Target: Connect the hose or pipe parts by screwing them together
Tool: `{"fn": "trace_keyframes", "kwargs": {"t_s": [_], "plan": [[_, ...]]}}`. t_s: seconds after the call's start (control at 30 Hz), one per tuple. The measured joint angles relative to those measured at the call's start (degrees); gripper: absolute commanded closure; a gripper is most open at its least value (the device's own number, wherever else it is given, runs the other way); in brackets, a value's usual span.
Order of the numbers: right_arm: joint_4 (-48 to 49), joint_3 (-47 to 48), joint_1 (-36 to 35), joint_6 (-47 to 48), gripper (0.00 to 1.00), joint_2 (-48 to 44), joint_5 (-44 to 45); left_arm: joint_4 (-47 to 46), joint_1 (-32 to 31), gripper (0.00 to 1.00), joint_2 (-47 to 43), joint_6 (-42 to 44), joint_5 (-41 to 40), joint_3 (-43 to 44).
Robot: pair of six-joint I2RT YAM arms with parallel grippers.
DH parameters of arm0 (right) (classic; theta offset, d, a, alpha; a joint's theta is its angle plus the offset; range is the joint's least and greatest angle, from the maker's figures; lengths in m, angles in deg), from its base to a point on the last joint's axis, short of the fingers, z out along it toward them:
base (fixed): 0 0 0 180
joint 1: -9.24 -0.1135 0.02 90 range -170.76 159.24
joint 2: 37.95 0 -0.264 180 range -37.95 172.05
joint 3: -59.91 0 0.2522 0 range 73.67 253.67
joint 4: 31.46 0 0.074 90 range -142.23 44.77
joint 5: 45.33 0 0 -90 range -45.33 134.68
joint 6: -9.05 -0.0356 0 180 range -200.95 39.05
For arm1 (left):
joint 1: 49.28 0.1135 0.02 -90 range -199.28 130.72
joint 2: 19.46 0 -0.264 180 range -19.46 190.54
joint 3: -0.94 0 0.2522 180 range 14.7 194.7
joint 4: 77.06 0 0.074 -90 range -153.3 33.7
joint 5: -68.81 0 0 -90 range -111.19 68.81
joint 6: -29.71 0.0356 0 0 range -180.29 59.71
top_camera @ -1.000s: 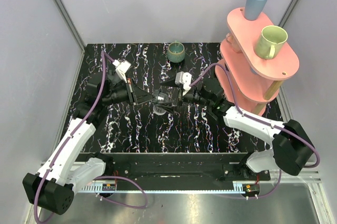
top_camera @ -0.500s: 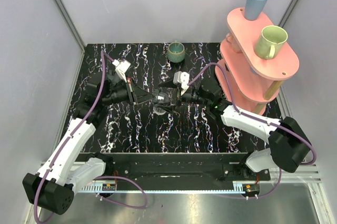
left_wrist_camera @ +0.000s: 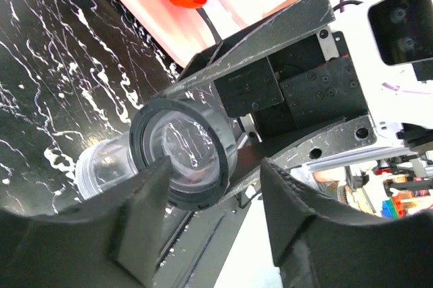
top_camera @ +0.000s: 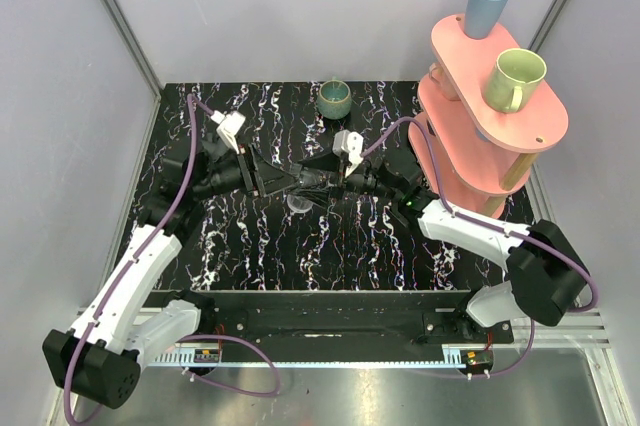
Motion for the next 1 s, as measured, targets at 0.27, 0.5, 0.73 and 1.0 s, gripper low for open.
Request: {"fn": "trace_keyframes", "kwargs": {"t_s": [0.27,0.5,0.73,1.0], "plan": [[1.0,-2.8,0.0,-2.2,0.67,-0.6,4.0,8.2,0.9,0.22,1.0,3.1,-6.4,5.8],[-2.0,-10.7,0.0,-5.9,0.67,-8.3,9.0,18.1,11.9,0.23,10.5,7.8,-21.7,18.3],[-4.5,-15.1,0.0,-6.7,0.67,-20.5,10.2,22.1,26.0,0.21,36.5,14.1,-31.3,30.4],[-4.3,-15.1,0.0,-6.8,0.67,-22.7,10.4,21.6,30.6,0.20,59.0,16.3,-29.2,41.6]]}}
